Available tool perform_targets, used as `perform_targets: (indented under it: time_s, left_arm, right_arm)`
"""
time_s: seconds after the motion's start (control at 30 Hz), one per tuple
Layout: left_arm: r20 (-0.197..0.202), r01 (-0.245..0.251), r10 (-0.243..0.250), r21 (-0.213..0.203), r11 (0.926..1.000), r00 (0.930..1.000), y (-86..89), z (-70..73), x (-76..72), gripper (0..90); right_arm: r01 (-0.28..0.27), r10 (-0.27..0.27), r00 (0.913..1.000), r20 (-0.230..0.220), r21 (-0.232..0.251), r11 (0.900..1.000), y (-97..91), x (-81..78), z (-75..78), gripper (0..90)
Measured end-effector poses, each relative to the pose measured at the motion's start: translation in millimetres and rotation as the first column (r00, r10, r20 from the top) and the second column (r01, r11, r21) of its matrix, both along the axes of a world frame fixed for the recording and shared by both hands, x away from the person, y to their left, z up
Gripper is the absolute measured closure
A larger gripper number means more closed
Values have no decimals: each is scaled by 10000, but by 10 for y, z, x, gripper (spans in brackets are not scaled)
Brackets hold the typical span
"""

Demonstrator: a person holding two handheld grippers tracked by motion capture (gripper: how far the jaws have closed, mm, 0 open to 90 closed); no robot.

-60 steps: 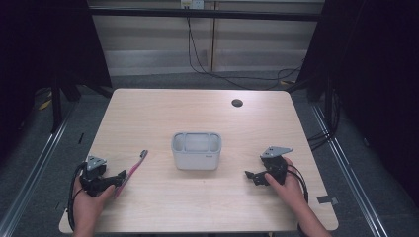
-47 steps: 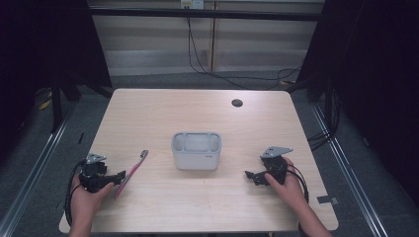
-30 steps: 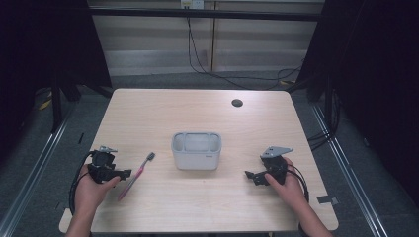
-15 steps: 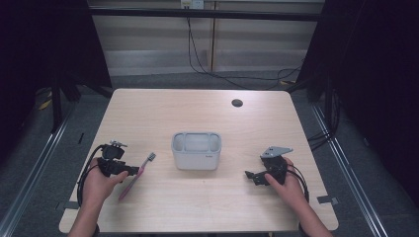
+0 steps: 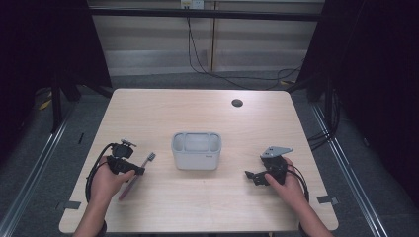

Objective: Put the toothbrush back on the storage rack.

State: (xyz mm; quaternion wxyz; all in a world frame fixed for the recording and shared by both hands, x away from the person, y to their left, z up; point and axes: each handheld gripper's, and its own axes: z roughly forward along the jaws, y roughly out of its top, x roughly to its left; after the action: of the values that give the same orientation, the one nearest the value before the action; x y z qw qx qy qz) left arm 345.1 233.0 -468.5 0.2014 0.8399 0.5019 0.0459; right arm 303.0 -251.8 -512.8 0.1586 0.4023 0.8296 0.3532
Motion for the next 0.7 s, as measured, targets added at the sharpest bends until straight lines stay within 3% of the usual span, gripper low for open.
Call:
perform_targets:
  time_s: [0.37,0.43,0.7]
  left_arm:
    - [-146,73,-72,105,9999,9999,-131,-15,39,609]
    - [-214,155,-149,295,9994,9997,-152,-28,49,626]
    - [-406,13,14,672,9977,9992,-167,-15,76,782]
  right_arm:
    - [0,0,10000,1,0,10000,0,0,0,90]
    - [3,-3,10000,0,0,10000,0,0,0,90]
    - [-22,22,10000,30,-1,10000,-1,2,-1,90]
